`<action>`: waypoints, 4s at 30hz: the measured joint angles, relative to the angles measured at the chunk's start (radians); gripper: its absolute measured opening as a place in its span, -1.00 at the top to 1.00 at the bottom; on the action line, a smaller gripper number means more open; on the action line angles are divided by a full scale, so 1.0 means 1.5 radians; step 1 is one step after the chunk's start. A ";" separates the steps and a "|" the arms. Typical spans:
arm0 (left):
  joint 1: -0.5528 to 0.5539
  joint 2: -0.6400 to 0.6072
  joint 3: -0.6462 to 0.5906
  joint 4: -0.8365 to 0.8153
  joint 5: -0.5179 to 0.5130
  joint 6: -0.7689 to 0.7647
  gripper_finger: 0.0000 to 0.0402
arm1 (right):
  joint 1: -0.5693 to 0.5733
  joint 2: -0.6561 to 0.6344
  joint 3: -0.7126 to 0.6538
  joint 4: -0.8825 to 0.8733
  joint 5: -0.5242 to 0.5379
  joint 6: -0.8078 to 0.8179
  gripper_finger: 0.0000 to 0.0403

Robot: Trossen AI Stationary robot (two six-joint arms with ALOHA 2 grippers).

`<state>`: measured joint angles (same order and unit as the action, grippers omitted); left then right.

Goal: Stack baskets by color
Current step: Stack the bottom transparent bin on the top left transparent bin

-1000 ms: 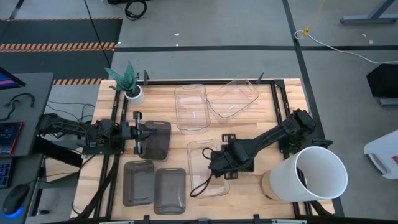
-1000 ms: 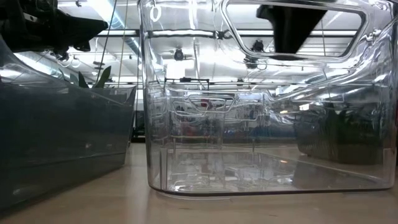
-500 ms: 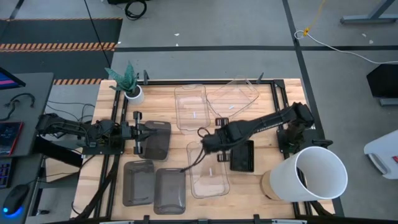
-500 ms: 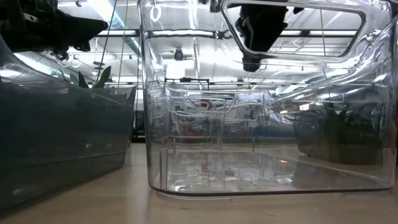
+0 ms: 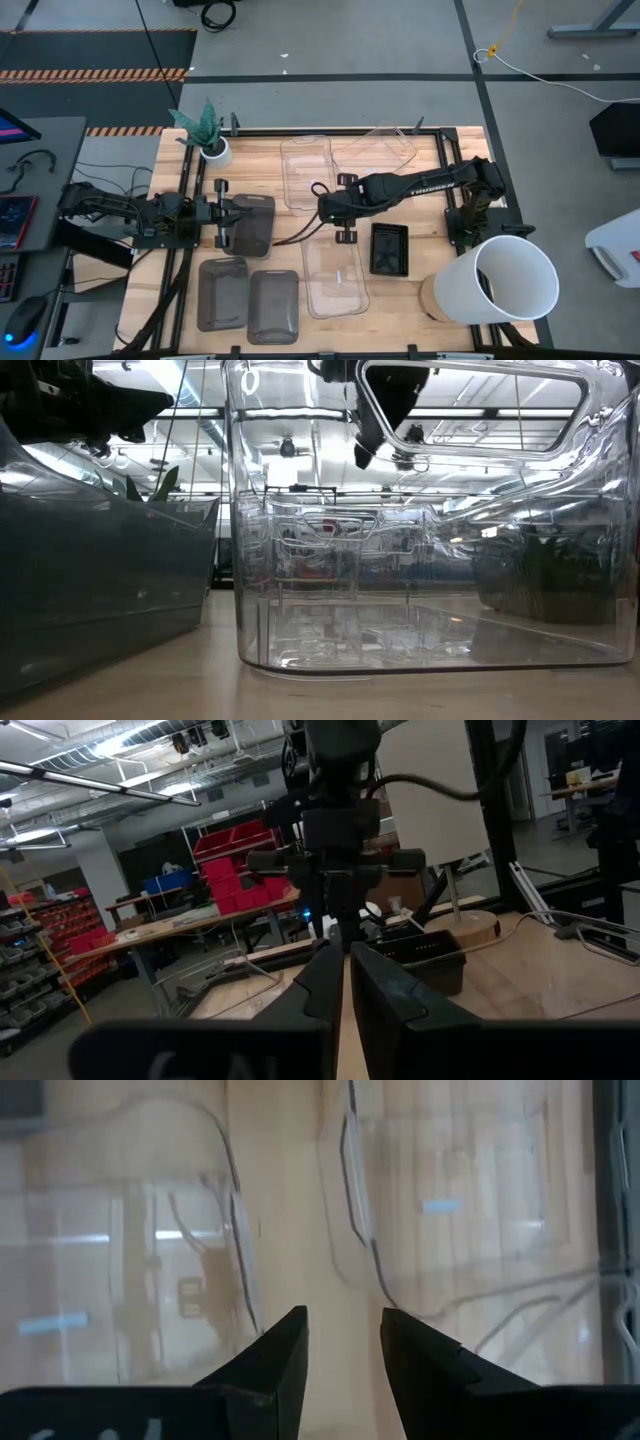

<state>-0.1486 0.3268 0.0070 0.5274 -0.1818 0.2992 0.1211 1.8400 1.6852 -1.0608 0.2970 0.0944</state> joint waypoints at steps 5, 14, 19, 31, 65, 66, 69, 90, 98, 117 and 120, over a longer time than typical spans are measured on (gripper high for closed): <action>0.000 0.000 0.000 0.000 0.000 0.000 0.83 | -0.014 0.000 -0.007 0.050 -0.005 -0.012 0.33; 0.000 0.000 0.000 0.000 0.000 0.000 0.87 | -0.040 0.001 -0.072 0.085 -0.027 -0.015 0.33; 0.000 0.000 0.000 0.000 0.000 0.000 0.84 | -0.044 0.000 -0.081 0.094 -0.054 -0.010 0.31; 0.000 0.000 0.000 0.000 0.000 0.000 0.87 | -0.044 0.000 -0.081 0.100 -0.069 0.005 0.19; 0.000 0.000 0.000 0.000 0.000 0.000 0.86 | 0.009 -0.039 -0.091 0.202 -0.087 0.024 0.16; 0.000 0.000 0.000 0.000 0.000 0.000 0.87 | 0.010 -0.039 -0.105 0.231 -0.088 0.024 0.16; 0.000 0.000 0.000 0.000 0.000 0.000 0.87 | 0.009 -0.038 -0.137 0.281 -0.090 0.023 0.16; 0.000 0.000 0.000 -0.001 0.000 0.000 0.85 | 0.074 -0.050 -0.148 0.308 -0.209 0.069 0.16; 0.000 0.000 0.000 0.000 0.000 0.000 0.82 | 0.151 -0.050 -0.148 0.263 -0.211 0.195 0.16; 0.000 0.000 0.000 0.000 0.000 0.000 0.84 | 0.262 -0.070 -0.181 0.248 -0.123 0.289 0.16; 0.000 0.000 0.000 0.000 0.000 0.000 0.86 | 0.272 -0.070 -0.185 0.292 -0.126 0.291 0.16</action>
<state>-0.1490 0.3267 0.0069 0.5270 -0.1818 0.2991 0.5296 1.7348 1.4076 -0.6230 0.1078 0.5308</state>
